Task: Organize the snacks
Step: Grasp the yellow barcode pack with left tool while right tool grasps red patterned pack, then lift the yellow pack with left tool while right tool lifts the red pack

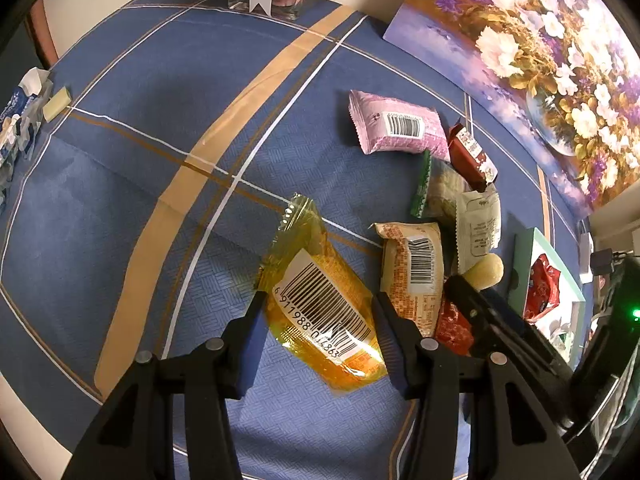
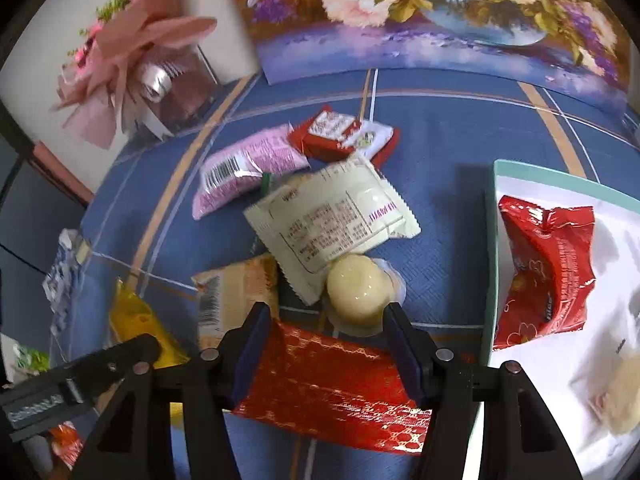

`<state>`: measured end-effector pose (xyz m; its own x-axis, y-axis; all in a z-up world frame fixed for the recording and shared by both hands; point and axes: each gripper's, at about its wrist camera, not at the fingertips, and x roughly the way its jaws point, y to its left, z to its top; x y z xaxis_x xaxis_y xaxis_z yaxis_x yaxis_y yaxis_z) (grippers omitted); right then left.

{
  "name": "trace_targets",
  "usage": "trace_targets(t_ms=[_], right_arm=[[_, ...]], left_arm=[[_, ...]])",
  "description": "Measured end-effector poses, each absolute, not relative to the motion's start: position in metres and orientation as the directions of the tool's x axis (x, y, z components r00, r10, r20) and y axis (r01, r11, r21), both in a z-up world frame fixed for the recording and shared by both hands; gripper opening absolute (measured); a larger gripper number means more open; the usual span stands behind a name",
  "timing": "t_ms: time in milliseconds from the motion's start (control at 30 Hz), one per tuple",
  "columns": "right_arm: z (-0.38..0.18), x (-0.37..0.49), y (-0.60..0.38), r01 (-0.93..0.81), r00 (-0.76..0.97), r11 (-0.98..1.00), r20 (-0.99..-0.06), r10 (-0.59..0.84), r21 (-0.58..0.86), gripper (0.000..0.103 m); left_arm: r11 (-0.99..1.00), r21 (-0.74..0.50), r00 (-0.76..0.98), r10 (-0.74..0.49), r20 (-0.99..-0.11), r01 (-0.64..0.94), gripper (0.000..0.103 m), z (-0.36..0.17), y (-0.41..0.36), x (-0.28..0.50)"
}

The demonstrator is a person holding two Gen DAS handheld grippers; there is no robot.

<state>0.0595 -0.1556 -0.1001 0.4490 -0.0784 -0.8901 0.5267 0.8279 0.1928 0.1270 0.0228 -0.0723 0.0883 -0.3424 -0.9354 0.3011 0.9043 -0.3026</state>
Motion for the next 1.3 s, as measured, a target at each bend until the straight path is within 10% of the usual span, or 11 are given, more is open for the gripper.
trace_targets(t_ms=[833,1300], right_arm=[[-0.101,0.003,-0.131,0.57,0.348,0.774,-0.934,0.077,0.276,0.063],[-0.108,0.013,-0.072,0.419,0.205,0.908,-0.976,-0.074,0.02,0.067]], left_arm=[[0.899,-0.296,0.034,-0.324,-0.946,0.323,0.057,-0.081,0.006,0.122],[0.893,-0.249,0.031,-0.28,-0.96,0.375,0.061,-0.083,-0.005,0.108]])
